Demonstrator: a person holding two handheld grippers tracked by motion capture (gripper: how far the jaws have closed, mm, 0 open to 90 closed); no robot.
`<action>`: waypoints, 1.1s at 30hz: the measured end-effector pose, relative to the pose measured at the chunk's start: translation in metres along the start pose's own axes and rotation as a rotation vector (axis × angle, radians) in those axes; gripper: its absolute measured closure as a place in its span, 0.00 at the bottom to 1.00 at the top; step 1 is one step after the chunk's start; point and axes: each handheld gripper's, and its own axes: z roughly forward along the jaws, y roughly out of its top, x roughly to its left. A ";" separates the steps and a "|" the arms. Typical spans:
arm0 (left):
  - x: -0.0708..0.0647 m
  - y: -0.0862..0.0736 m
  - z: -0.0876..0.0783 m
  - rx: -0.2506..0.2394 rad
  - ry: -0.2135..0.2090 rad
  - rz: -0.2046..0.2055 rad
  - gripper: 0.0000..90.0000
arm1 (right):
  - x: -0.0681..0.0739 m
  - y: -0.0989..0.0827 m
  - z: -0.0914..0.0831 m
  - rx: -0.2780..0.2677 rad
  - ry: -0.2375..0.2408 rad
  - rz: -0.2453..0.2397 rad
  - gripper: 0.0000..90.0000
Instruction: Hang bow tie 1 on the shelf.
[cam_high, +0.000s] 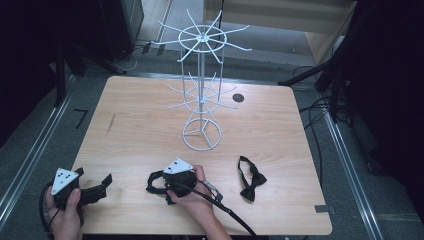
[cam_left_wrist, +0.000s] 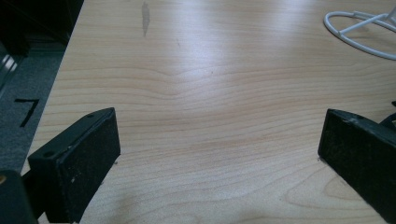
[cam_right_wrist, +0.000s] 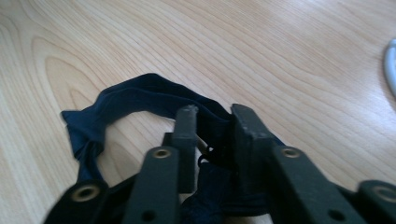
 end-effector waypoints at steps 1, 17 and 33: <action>0.000 0.000 0.000 0.000 0.000 0.000 0.00 | 0.000 0.000 0.000 0.002 -0.002 -0.003 0.89; 0.000 0.000 0.000 0.000 0.001 -0.004 0.00 | -0.014 0.000 -0.032 -0.135 -0.080 0.078 1.00; 0.000 0.000 0.000 -0.002 0.002 -0.004 0.00 | -0.025 0.015 -0.073 -0.274 -0.142 0.092 1.00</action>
